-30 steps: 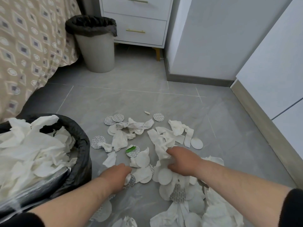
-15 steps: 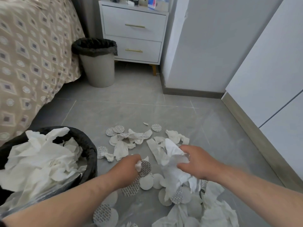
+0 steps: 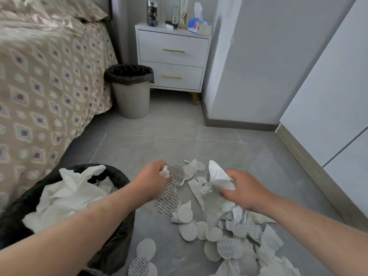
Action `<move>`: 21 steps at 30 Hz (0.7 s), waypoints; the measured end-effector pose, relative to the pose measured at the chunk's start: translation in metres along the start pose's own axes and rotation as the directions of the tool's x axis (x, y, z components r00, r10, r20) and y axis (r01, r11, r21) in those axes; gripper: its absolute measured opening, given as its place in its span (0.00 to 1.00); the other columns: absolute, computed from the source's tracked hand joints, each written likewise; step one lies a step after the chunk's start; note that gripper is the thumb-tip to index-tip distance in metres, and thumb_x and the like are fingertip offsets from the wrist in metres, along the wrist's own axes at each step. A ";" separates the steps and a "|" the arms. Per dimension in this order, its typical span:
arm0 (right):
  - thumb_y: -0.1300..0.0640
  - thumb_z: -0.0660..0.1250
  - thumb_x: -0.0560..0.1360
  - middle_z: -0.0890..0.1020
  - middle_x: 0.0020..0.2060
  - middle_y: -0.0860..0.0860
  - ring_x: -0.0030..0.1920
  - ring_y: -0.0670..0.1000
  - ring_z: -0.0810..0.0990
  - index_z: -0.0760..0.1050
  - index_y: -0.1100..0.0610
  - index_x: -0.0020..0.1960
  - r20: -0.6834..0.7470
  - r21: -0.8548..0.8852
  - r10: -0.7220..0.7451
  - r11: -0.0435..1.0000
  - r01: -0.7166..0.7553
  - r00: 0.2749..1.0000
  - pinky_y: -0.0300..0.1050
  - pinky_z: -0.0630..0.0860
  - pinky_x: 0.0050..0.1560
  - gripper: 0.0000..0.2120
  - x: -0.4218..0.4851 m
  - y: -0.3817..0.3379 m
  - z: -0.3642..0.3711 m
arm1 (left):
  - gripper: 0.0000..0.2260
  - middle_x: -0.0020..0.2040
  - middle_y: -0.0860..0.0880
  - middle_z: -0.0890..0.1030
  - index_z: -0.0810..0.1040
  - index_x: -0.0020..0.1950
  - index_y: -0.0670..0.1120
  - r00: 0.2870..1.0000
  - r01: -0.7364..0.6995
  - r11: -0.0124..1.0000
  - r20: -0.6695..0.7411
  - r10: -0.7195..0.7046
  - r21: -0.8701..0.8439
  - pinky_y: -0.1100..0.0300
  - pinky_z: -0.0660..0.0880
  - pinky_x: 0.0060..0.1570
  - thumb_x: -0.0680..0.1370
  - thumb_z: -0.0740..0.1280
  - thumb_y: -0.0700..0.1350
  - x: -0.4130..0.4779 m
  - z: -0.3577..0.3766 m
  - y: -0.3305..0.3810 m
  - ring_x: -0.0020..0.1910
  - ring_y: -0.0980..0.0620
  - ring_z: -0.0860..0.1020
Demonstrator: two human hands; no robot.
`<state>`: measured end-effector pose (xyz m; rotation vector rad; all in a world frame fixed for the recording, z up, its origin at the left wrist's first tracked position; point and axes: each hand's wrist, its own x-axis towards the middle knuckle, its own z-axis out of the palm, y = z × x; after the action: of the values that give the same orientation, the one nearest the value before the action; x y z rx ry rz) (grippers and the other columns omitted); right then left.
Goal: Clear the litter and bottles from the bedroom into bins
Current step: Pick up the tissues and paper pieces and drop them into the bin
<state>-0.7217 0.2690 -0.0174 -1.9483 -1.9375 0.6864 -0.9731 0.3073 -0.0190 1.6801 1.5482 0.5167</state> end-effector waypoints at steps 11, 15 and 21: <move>0.56 0.72 0.68 0.81 0.33 0.47 0.32 0.42 0.77 0.75 0.48 0.38 -0.005 0.041 -0.077 0.996 0.077 0.997 0.35 0.70 0.31 0.07 0.003 -0.039 0.005 | 0.02 0.39 0.47 0.81 0.77 0.49 0.49 0.977 -0.046 0.996 -0.209 0.029 -0.076 0.65 0.74 0.30 0.78 0.67 0.42 -0.021 -0.117 -0.007 0.30 0.59 0.79; 0.58 0.74 0.67 0.82 0.32 0.46 0.33 0.43 0.79 0.76 0.49 0.39 -0.010 0.055 -0.087 0.995 0.088 0.996 0.36 0.71 0.32 0.08 -0.001 -0.048 0.007 | 0.04 0.44 0.44 0.84 0.78 0.50 0.50 0.979 0.029 0.994 -0.200 -0.050 -0.106 0.58 0.75 0.42 0.77 0.68 0.42 -0.041 -0.152 -0.039 0.40 0.49 0.81; 0.62 0.74 0.67 0.82 0.31 0.42 0.30 0.42 0.79 0.77 0.50 0.37 -0.002 0.071 -0.082 0.994 0.082 0.997 0.34 0.71 0.31 0.09 -0.004 -0.055 0.010 | 0.02 0.43 0.47 0.82 0.78 0.45 0.49 0.984 0.130 0.980 -0.137 -0.110 0.148 0.59 0.72 0.40 0.75 0.70 0.43 -0.061 -0.162 -0.093 0.41 0.51 0.79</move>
<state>-0.7734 0.2663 0.0046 -1.8163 -1.9537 0.7237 -1.1646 0.2877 0.0223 1.6833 1.8124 0.4571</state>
